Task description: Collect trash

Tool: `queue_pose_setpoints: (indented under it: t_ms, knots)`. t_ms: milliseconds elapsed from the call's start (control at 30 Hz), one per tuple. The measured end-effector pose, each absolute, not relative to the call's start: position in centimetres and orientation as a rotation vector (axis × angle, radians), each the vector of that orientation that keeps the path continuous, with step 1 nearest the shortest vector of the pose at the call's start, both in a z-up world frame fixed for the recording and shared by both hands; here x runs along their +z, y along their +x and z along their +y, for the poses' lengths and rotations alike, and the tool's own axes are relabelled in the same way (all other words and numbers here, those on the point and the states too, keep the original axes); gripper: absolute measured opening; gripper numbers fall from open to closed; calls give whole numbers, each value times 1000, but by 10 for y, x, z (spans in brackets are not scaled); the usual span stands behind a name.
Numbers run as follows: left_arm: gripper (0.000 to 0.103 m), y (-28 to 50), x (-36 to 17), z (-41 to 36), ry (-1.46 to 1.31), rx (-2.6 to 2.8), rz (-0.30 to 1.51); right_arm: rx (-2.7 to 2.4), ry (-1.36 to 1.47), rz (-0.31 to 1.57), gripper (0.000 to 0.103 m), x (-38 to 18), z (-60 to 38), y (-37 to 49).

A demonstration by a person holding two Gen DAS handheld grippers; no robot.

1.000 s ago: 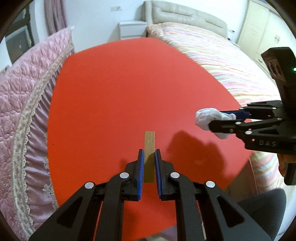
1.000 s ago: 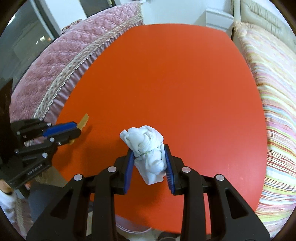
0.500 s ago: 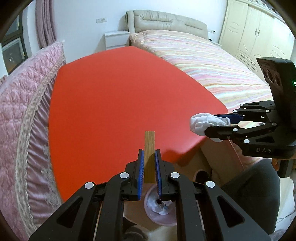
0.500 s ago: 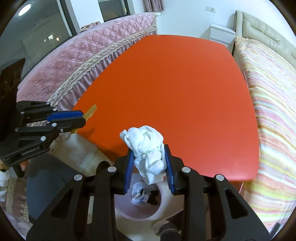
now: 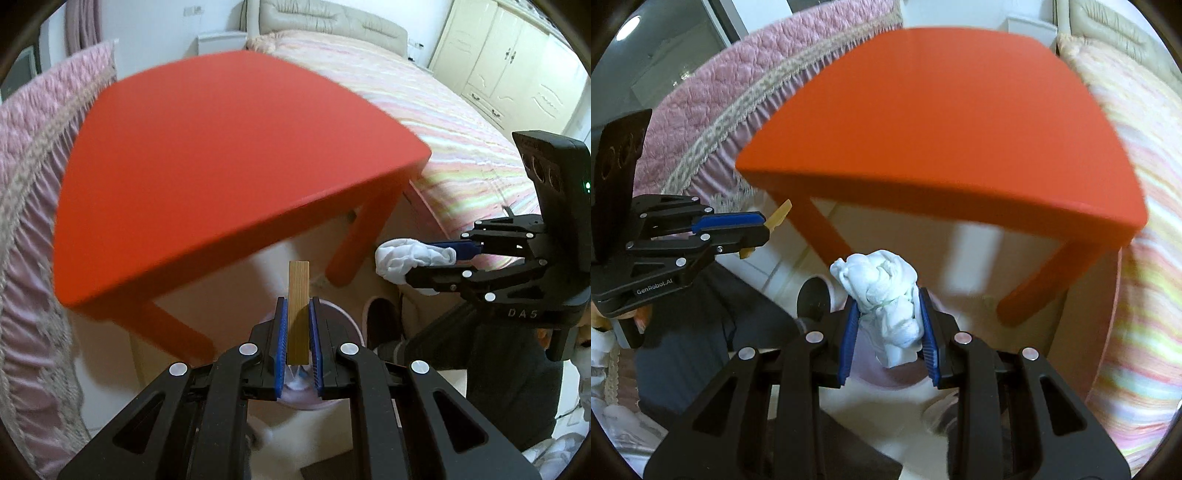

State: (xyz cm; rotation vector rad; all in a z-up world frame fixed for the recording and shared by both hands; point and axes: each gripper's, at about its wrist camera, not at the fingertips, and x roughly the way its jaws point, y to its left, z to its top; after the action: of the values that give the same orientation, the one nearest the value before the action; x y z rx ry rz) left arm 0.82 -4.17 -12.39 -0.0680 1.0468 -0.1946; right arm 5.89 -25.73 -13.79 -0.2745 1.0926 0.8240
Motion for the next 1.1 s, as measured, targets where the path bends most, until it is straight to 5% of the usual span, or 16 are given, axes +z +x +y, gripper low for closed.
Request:
queue_pose_setpoints:
  t_ms: [733, 767, 833, 933, 967, 1100]
  knots:
    - [12, 4, -192, -58, -164, -254, 1200, 856, -296, 1250, 34, -197, -242, 55]
    - [15, 4, -192, -55, -166, -254, 1199, 857, -295, 1257, 35, -199, -242, 55]
    - [25, 6, -195, -53, -175, -243, 1207, 853, -292, 1258, 54, -200, -242, 55]
    - [71, 7, -198, -48, -195, -213, 1202, 844, -281, 1258, 85, -199, -242, 56]
    - [91, 6, -197, -47, -200, -204, 1194, 836, -279, 1257, 88, -199, -243, 57]
    - [95, 6, -195, -39, -217, -162, 1179, 805, -280, 1269, 94, -202, -244, 58]
